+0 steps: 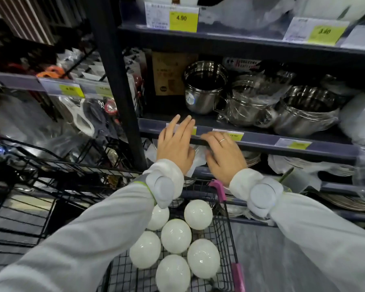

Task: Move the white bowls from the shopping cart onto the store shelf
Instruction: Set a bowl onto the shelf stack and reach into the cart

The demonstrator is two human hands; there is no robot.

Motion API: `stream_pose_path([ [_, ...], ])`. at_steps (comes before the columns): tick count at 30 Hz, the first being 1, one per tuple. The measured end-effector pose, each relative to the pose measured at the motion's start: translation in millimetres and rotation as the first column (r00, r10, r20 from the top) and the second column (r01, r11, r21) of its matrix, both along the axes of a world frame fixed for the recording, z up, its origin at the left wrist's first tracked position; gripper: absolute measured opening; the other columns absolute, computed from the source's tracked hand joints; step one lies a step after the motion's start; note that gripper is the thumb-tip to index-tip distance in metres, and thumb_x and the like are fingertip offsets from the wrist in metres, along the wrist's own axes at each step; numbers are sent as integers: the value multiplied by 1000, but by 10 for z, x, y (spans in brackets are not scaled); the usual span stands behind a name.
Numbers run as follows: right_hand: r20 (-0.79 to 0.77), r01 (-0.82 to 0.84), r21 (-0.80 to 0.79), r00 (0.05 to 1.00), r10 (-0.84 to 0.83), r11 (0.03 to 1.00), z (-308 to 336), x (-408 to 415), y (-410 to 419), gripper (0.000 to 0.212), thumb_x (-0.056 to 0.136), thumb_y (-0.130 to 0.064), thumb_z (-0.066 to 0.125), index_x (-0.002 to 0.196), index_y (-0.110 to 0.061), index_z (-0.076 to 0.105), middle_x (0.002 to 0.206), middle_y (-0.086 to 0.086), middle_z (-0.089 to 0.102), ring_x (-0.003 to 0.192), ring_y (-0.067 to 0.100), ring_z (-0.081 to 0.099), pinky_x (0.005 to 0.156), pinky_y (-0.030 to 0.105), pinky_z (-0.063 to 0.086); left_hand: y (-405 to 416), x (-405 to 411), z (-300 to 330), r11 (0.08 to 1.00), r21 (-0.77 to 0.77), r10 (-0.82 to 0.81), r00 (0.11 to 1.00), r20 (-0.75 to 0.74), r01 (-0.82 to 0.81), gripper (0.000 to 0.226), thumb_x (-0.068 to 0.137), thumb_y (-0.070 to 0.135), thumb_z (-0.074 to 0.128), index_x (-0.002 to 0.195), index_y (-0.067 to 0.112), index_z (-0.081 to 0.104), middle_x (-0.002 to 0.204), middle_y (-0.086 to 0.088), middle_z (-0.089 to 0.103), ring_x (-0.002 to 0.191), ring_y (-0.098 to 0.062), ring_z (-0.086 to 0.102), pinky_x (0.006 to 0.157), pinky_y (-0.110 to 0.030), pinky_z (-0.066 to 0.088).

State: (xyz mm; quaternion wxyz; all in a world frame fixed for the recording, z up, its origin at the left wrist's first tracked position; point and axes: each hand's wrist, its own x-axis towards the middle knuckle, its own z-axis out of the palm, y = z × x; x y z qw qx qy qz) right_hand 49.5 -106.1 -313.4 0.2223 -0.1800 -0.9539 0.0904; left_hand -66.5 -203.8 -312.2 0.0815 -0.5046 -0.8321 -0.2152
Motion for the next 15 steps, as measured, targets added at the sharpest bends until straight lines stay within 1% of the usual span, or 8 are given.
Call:
stream_pose_path([
  [2, 39, -6, -37, 999, 7, 999, -200, 18, -66, 44, 79, -20, 35, 120, -13, 50, 120, 8, 57, 111, 29, 50, 89, 42, 46, -62, 19, -228, 1000, -15, 5, 1000, 5, -5, 69, 78, 16, 59, 143, 15, 34, 150, 1, 37, 143, -25, 26, 112, -40, 26],
  [4, 81, -19, -57, 996, 23, 998, -353, 72, -136, 44, 78, -20, 36, 120, -12, 49, 118, 10, 58, 109, 31, 51, 88, 43, 47, -123, 58, -401, 999, -52, 8, 1000, 30, -6, 70, 78, 17, 58, 143, 15, 33, 151, 2, 36, 144, -24, 23, 113, -39, 24],
  [6, 127, -39, -80, 991, 49, 996, -550, 118, -195, 41, 80, -16, 40, 120, -12, 49, 117, 10, 58, 109, 31, 52, 88, 42, 47, -177, 98, -597, 996, -93, 21, 996, 88, -13, 69, 79, 16, 55, 144, 15, 31, 152, 1, 33, 144, -24, 21, 114, -41, 22],
  [8, 170, -52, -121, 983, 73, 991, -782, 166, -239, 42, 79, -12, 45, 121, -12, 49, 120, 11, 58, 111, 31, 52, 89, 42, 47, -248, 144, -791, 993, -116, 47, 993, 105, -35, 69, 77, 15, 54, 143, 14, 34, 149, -1, 38, 143, -26, 25, 111, -45, 27],
  [10, 223, -55, -162, 971, 91, 985, -1002, 227, -299, 42, 78, -12, 46, 120, -11, 50, 119, 11, 59, 108, 32, 54, 89, 43, 48, -327, 203, -995, 988, -149, 61, 991, 117, -44, 68, 74, 16, 52, 141, 13, 37, 147, -2, 42, 141, -27, 31, 108, -47, 33],
  [11, 245, -55, -172, 965, 96, 984, -1100, 254, -326, 42, 77, -11, 46, 119, -11, 52, 118, 11, 60, 106, 32, 55, 88, 42, 49, -359, 240, -1095, 986, -157, 69, 989, 131, -48, 67, 73, 16, 50, 139, 13, 40, 146, -2, 44, 139, -28, 34, 106, -47, 35],
  [13, 290, -45, -198, 951, 103, 979, -1305, 297, -364, 43, 74, -9, 49, 117, -9, 54, 115, 13, 61, 104, 33, 57, 85, 42, 50, -402, 305, -1292, 983, -171, 95, 984, 154, -68, 64, 71, 21, 39, 135, 12, 46, 141, -2, 50, 135, -27, 42, 103, -45, 39],
  [15, 340, -35, -253, 932, 123, 967, -1501, 340, -414, 45, 73, -6, 48, 118, -8, 53, 117, 15, 59, 107, 35, 55, 86, 46, 50, -449, 373, -1464, 980, -182, 113, 979, 168, -82, 67, 68, 25, 32, 131, 12, 51, 136, -2, 56, 129, -26, 49, 99, -43, 43],
])
